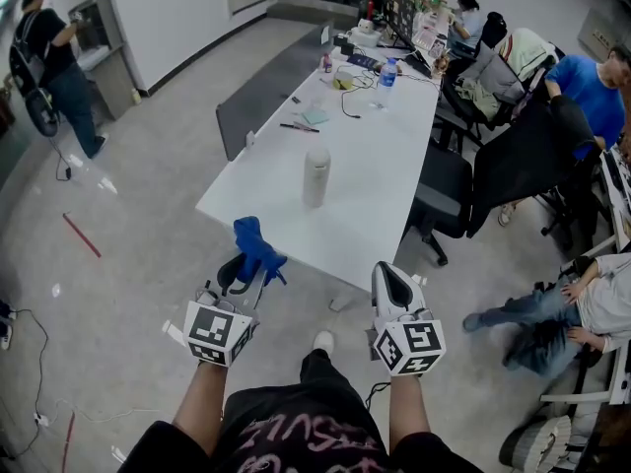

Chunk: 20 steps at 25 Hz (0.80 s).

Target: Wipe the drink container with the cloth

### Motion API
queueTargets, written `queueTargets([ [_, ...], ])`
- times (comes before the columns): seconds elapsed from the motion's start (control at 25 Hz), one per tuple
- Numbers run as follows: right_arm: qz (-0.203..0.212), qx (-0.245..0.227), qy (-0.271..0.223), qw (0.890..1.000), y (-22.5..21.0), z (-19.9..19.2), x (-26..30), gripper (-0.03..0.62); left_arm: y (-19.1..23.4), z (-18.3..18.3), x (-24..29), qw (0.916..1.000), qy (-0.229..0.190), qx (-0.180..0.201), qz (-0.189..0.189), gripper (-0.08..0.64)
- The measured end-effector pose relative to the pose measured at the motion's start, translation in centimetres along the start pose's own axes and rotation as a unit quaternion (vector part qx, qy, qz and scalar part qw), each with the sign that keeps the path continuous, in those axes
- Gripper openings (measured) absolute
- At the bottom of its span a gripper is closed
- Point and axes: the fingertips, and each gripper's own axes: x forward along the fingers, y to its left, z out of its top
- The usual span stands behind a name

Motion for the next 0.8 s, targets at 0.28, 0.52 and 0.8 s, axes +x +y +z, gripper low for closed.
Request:
queueTargets([
  [0.28, 0.009, 0.007, 0.017, 1.0, -4.5, 0.0, 5.0, -0.003, 1.3, -0.3, 6.3, 0.9998, 0.017, -0.007, 0.008, 0.092],
  [0.52, 0.024, 0.013, 0.016, 1.0, -7.9, 1.7, 8.5, -0.002, 2.3, 1.1, 10.5, 0.9994, 0.024, -0.006, 0.023, 0.092],
  [0.8, 0.036, 0.017, 0.02, 0.999, -10.7, 2.3, 11.7, -0.002, 3.3, 1.5, 14.1, 0.9988, 0.031, -0.007, 0.037, 0.092],
])
